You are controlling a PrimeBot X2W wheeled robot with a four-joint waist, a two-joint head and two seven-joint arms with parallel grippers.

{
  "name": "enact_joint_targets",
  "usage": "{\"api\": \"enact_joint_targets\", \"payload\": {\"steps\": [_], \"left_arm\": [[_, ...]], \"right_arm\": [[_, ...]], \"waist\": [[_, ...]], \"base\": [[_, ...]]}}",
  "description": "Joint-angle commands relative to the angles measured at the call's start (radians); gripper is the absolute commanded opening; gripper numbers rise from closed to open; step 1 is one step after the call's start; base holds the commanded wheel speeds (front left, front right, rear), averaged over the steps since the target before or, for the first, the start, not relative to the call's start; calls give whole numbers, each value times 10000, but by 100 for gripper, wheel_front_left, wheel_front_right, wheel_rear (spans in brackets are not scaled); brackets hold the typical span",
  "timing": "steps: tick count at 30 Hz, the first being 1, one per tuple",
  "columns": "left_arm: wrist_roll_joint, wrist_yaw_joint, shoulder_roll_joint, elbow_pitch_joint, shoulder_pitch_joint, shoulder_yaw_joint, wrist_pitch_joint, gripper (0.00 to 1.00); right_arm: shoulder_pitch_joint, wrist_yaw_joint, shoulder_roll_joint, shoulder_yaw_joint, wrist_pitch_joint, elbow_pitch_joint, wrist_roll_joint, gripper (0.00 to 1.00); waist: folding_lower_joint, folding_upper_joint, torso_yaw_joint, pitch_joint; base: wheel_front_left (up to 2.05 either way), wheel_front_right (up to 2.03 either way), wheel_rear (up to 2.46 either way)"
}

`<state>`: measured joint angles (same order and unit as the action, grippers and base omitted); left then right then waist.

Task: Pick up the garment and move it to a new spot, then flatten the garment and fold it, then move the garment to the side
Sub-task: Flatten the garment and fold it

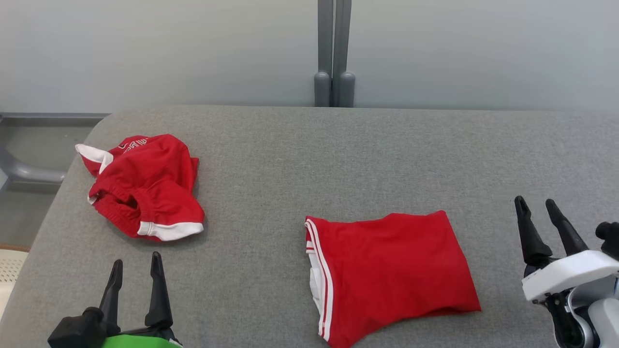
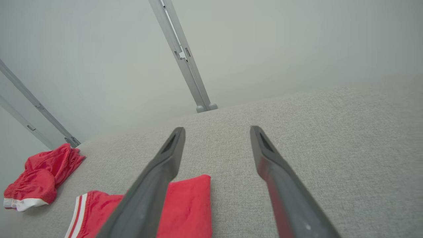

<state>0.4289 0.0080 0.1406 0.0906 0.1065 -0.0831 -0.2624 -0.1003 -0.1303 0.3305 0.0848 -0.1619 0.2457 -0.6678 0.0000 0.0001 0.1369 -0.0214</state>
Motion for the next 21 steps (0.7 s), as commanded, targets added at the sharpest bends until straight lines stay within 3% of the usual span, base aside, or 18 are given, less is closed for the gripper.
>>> {"api": "enact_joint_targets", "payload": {"steps": [1, 12, 21], "left_arm": [[-104, -87, -43, -113, 183, 110, -25, 100], [-763, -535, -477, -575, 510, 929, -28, 100], [-1275, -915, -688, -647, 185, 1089, -27, 100]], "right_arm": [[243, -8, -60, -10, -323, -91, 268, 100], [825, -8, -537, -51, -1035, -886, 1774, 100], [844, -7, -617, 105, -1034, -1255, 2118, 100]], "waist": [[0, -1, -168, -76], [0, -1, -746, -56], [0, -1, -936, 46]], "base": [[0, 0, 0], [0, 0, 0], [0, 0, 0]]}}
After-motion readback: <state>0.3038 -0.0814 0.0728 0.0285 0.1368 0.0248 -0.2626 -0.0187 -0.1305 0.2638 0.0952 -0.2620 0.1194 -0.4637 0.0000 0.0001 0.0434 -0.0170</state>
